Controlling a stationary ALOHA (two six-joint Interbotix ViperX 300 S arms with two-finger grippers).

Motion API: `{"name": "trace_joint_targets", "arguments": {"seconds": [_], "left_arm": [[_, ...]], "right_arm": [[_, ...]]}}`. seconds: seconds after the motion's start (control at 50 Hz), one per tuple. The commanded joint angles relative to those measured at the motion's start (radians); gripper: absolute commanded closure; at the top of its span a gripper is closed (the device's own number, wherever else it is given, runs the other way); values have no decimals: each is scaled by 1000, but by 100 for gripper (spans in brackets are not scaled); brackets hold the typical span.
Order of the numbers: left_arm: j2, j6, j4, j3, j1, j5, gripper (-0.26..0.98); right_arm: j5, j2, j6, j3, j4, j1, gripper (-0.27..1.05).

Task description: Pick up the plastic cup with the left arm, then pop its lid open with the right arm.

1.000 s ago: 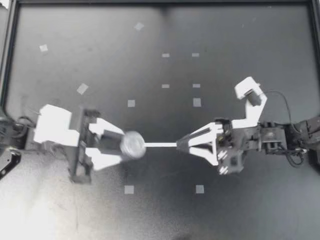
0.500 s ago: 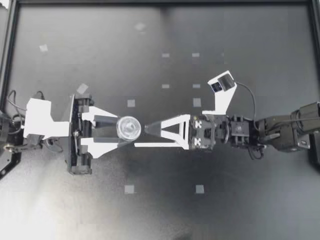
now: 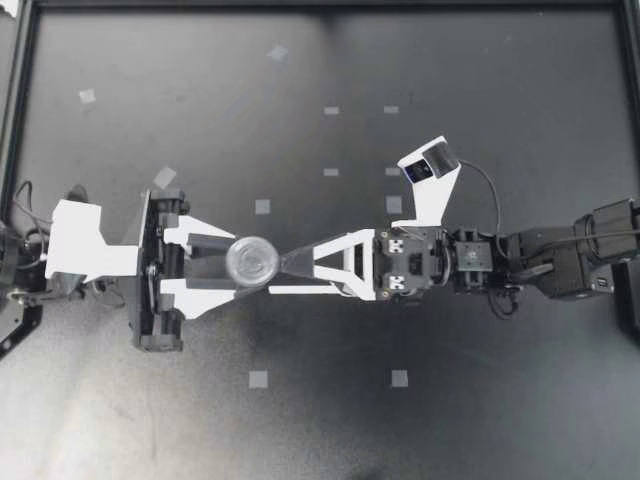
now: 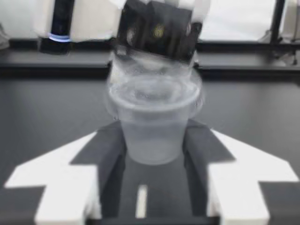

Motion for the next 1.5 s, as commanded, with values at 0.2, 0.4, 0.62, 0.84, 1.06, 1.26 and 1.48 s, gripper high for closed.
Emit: {"name": "trace_joint_targets", "arguments": {"seconds": [0.2,0.4,0.62,0.84,1.06,1.26,1.48], "left_arm": [[-6,-17,5,-11,-9,-2,62],[-6,-49,3,-12,-29,-8,62],[-6,-57,5,-9,-31,-40,62],[-6,-57,3,-9,-29,-43,62],[-6,-57,5,-9,-29,-43,62],[-6,-57,3,-9,-31,-43,62],[-6,-57,5,-9,-29,-40,62]], "right_arm": [[-104,-164,-132,29,-187,-137,29],[170,-281,-454,54,-436,-216,29],[477,-370,-788,86,-462,-184,29],[456,-325,-862,87,-439,-170,29],[440,-298,-864,78,-439,-170,29],[439,-288,-862,78,-439,-170,29],[439,-275,-862,74,-439,-163,29]]}}
